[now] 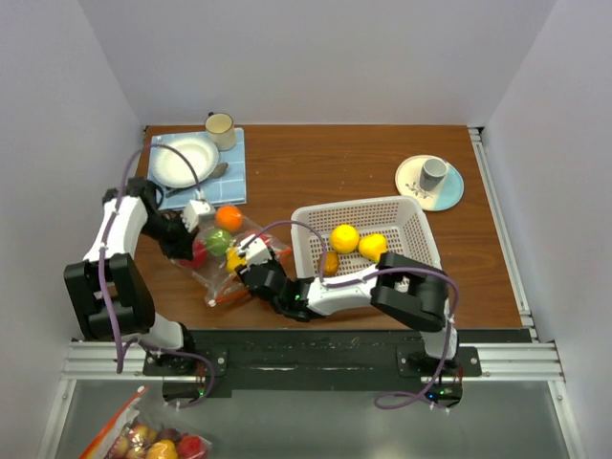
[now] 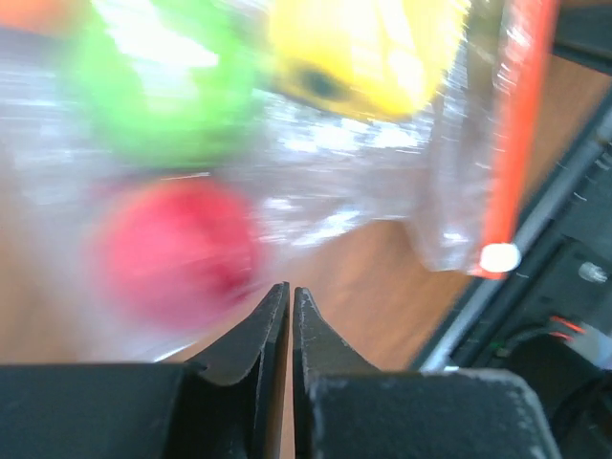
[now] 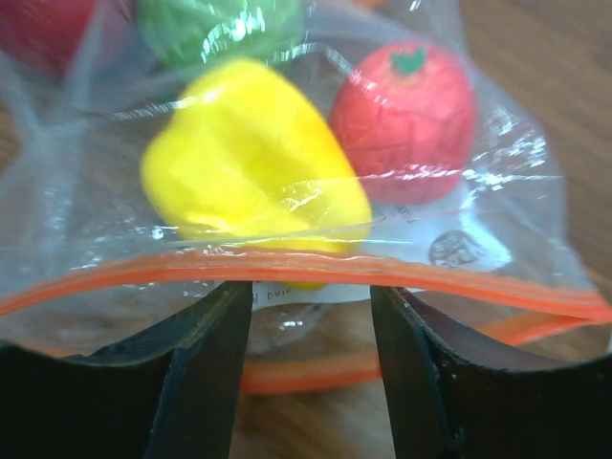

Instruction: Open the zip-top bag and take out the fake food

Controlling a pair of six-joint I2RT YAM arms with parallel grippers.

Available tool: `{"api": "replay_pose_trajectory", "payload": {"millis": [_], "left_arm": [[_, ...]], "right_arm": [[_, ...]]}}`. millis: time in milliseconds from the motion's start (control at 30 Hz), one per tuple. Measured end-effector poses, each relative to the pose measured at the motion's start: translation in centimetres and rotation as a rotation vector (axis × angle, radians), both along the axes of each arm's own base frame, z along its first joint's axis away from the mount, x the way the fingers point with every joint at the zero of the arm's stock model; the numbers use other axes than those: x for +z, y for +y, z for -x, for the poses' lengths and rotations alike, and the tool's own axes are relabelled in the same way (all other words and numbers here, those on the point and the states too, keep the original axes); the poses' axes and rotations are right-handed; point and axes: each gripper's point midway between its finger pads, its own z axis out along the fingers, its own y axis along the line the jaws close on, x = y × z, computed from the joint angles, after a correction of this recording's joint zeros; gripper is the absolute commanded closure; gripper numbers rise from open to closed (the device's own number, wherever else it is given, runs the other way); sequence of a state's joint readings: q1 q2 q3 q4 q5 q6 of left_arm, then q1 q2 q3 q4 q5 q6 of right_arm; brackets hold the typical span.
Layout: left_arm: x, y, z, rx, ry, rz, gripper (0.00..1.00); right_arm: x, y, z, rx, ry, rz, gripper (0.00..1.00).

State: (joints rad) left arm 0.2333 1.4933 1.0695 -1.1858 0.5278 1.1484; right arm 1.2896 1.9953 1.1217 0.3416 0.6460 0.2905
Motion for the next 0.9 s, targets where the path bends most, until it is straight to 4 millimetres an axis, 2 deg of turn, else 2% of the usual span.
{"api": "replay_pose_trajectory", "payload": {"millis": [100,133,167,200,267,333,467,667,900], "left_arm": [[3.4,1.6,-4.0,0.041,-0.124,-0.013,0.89],[4.2,2.0,-4.9,0.047,-0.152,-0.013,0.89],[4.9,2.2,-5.9,0.055,-0.180,-0.010,0.89],[5.2,2.2,-6.8,0.058,-0.197,0.002,0.89],[4.8,1.6,-7.5,0.059,-0.181,0.033,0.89],[3.5,0.8,-7.9,0.060,-0.133,0.066,0.89],[1.0,-2.0,-8.5,0.025,-0.049,0.107,0.89],[0.6,-5.5,-9.5,-0.025,-0.057,0.116,0.89],[-0.2,-6.2,-10.2,-0.028,-0.066,0.090,0.89]], "right_arm": [[2.2,-0.2,0.4,0.010,-0.013,-0.042,0.42],[2.8,-0.2,0.6,0.015,-0.016,-0.055,0.37],[3.2,-0.1,0.8,0.020,-0.017,-0.064,0.25],[3.4,-0.1,0.9,0.023,-0.018,-0.071,0.19],[3.5,-0.1,1.0,0.030,-0.018,-0.072,0.06],[3.1,0.1,1.2,0.046,-0.015,-0.059,0.01],[1.3,0.3,1.3,0.074,-0.015,-0.001,0.01],[-0.9,0.5,1.1,0.110,-0.035,0.091,0.01],[-0.9,2.3,-0.1,0.139,-0.068,0.111,0.01]]}}
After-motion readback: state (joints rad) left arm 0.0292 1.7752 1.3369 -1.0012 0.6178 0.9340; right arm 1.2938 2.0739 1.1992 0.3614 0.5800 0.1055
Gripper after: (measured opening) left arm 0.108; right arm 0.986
